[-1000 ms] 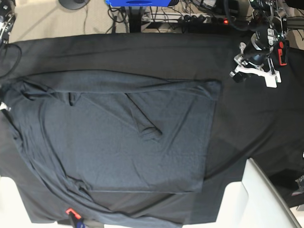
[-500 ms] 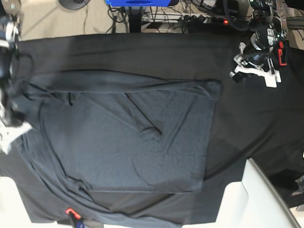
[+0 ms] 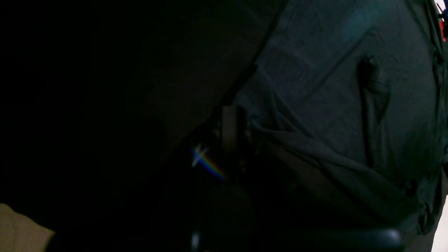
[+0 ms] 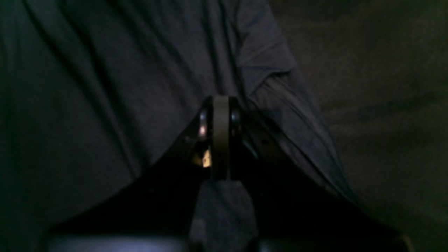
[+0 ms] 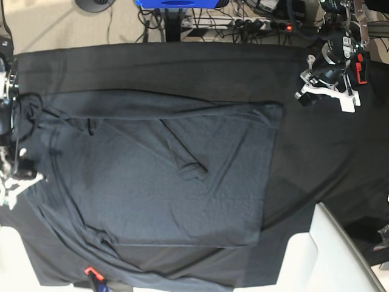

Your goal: Fold the T-shirt properly

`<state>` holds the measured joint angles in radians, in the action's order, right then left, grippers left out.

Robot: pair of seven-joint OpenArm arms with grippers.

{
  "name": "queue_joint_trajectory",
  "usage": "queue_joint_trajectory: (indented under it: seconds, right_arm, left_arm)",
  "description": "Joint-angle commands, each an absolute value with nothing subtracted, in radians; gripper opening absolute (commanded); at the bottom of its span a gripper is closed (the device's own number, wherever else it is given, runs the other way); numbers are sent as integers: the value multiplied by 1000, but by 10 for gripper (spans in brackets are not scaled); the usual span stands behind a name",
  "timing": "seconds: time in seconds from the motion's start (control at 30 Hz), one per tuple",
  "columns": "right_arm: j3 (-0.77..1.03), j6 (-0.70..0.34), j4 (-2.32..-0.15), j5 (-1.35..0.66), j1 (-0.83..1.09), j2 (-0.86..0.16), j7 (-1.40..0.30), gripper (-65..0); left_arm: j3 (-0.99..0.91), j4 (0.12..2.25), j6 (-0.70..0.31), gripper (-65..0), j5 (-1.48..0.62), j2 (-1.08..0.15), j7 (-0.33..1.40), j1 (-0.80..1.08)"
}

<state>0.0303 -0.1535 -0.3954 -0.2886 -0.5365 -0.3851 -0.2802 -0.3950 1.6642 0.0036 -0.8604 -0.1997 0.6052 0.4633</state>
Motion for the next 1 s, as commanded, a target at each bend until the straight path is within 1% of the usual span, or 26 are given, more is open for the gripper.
queue_joint_trajectory:
  seconds: [0.0, 0.5, 0.8, 0.93, 0.97]
  right_arm:
    - [25, -151, -407, -294, -568, -404, -242, -650]
    - [33, -148, -378, -294, -555, -409, -232, -650]
    - [33, -143, -254, -294, -556, -409, -84, -650]
    - [25, -8, -252, -294, -553, -414, -53, -648]
    - [25, 1, -252, -294, -553, -415, -48, -648]
  left_arm:
    - [-400, 1678, -2, -650, -868, -211, 588, 463]
    - [-401, 1678, -2, -650, -868, -208, 587, 461]
    - [-401, 1678, -1, -650, -868, -208, 587, 461]
    - [-401, 1679, -1, -650, -868, -206, 587, 461]
    - [-401, 1679, -1, -650, -868, -206, 587, 463]
